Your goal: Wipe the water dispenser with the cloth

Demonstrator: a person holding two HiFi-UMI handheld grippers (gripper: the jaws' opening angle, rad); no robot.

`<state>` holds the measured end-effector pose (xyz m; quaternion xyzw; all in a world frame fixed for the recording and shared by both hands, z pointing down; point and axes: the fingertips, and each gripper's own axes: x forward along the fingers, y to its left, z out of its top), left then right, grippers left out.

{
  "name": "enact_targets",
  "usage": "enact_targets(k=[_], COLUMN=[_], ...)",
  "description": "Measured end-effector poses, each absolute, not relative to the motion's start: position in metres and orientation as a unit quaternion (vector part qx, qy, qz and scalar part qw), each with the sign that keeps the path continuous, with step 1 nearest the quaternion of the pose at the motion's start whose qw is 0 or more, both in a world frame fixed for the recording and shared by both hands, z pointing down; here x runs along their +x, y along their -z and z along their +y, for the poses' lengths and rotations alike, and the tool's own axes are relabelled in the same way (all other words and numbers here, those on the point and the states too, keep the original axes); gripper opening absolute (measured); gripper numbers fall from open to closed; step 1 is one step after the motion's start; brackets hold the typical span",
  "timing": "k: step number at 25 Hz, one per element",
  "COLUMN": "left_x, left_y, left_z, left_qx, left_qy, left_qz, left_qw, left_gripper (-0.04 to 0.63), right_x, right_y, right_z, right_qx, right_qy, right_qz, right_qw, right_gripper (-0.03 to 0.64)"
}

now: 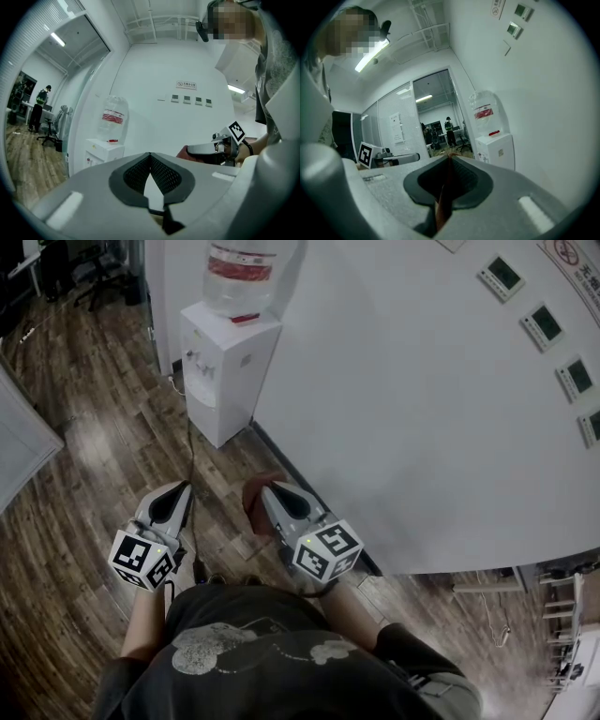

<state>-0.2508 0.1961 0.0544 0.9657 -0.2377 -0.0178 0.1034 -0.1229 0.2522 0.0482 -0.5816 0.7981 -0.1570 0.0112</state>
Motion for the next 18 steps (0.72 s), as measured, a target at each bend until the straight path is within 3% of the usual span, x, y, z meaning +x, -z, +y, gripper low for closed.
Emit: enact_targets(k=[9, 18], left_x=[-0.262, -0.232], left_y=[-0.066, -0.075], left_z=[0.164, 0.128], left_qx=[0.969, 0.968], left_qy=[0.011, -0.005], left_qz=[-0.220, -0.223], left_qw=[0.112, 0.116], left_gripper=[0.018, 0.018], right_x=[-0.128, -0.080], right_y=[-0.059, -0.076], right_z=[0.222, 0.182], right_qx=[-0.608, -0.620], right_qy=[0.161, 0.170], right_qz=[0.778, 0.766], right_qw=[0.001, 0.007], right_gripper=[0.011, 0.011])
